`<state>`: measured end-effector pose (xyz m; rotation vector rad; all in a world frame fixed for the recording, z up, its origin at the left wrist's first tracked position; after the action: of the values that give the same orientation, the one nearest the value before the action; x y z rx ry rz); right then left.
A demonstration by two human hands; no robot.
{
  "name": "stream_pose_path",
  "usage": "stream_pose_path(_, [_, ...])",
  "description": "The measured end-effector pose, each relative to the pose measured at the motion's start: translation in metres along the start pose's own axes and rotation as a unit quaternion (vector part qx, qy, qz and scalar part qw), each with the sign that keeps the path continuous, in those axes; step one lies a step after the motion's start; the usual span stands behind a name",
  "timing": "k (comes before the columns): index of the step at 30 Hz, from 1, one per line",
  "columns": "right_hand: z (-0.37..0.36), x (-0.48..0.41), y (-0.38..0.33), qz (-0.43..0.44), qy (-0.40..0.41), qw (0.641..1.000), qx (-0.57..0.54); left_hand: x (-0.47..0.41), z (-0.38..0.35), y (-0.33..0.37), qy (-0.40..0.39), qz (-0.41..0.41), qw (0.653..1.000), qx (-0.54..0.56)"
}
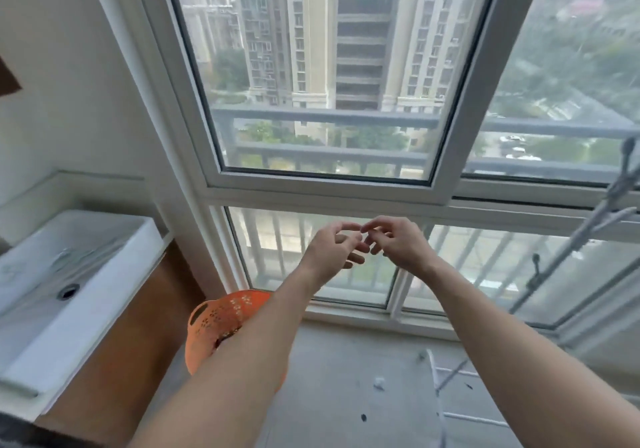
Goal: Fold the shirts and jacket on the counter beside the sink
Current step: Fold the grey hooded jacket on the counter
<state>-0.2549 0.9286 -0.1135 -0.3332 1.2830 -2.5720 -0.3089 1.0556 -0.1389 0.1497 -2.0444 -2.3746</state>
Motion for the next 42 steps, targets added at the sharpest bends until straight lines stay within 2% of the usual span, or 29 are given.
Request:
stream_pose_path(6, [0.155, 0.059, 0.068, 0.017, 0.082, 0.995, 0.045, -0.013, -0.168, 0.053, -0.074, -0.033, 0.997, 0.008])
stream_pose_path(10, [0.278, 0.098, 0.146, 0.002, 0.121, 0.991, 0.061, -0.029, -0.320, 0.084, -0.137, -0.054, 0.988, 0.037])
stream_pose_path(16, [0.445, 0.138, 0.255, -0.026, 0.180, 0.982, 0.054, -0.057, -0.510, 0.123, -0.180, -0.075, 0.977, 0.081])
stream_pose_path(24, [0.594, 0.138, 0.358, -0.051, 0.232, 0.971, 0.037, -0.116, -0.673, 0.142, -0.235, -0.071, 0.967, 0.065])
stream_pose_path(33, [0.799, 0.093, 0.464, -0.082, 0.294, 0.950, 0.059, -0.240, -0.881, 0.182, -0.292, -0.076, 0.950, 0.085])
stream_pose_path(39, [0.940, 0.092, 0.526, -0.091, 0.365, 0.922, 0.094, -0.303, -1.002, 0.211, -0.307, -0.091, 0.944, 0.072])
stream_pose_path(42, [1.011, 0.104, 0.562, -0.109, 0.417, 0.894, 0.123, -0.331, -1.060, 0.225, -0.311, -0.109, 0.943, 0.056])
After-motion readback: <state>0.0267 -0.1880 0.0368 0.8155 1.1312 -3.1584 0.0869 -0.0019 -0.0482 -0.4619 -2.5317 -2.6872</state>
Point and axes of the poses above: each hand's wrist, its own x-axis away from the middle knuckle, its own z-axis out of the back of the hand, y = z × x, the point moved 10 cm from there along -x, towards the middle knuckle, and after that the axes turned 10 degrees about -z, right-handed, at the moved point
